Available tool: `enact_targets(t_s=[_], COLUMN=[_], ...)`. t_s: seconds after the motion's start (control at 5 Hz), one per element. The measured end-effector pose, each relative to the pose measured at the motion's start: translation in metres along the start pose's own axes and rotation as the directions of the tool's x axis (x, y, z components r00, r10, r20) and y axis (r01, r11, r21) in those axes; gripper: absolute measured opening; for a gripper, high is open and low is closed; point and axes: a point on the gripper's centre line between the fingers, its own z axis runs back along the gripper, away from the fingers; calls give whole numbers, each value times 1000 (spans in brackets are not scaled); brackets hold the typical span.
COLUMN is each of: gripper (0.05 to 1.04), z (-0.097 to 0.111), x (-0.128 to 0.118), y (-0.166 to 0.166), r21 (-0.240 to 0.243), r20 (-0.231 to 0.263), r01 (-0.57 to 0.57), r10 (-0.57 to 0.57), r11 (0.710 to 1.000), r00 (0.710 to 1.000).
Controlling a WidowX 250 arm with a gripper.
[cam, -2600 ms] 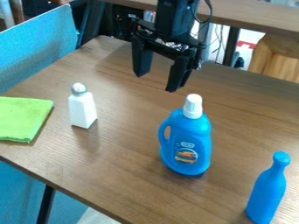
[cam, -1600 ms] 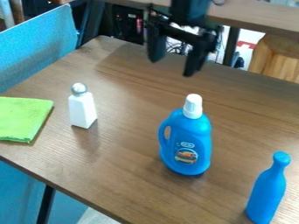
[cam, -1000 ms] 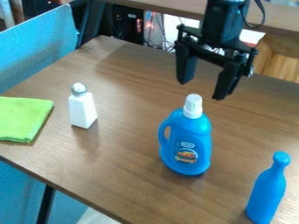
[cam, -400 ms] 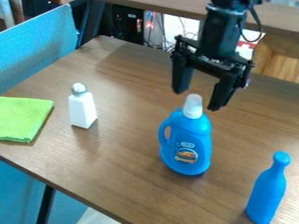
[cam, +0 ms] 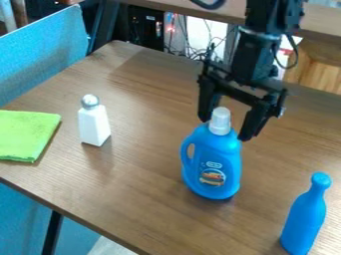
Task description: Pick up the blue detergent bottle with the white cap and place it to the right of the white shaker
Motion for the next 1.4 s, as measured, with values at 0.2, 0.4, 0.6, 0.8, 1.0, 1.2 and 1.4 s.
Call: enact_targets(t_s=[0.2,0.4,0.6,0.8,1.0,1.2,1.4], gripper=[950,678,512,507,506,506,506], z=[0,-1,-3,-2,6,31,46], x=[1,3,3,1,5,12,8], y=[-6,-7,-7,-6,-1,20,60], r21=[-2,-8,-9,-7,13,31,46], r20=[11,24,24,15,47,112,152], r01=[12,11,12,15,41,39,15], r10=[-12,-10,-12,-15,-41,-42,-22], r11=[1000,1000,1000,1000,999,999,999], r00=[1000,1000,1000,1000,998,993,988])
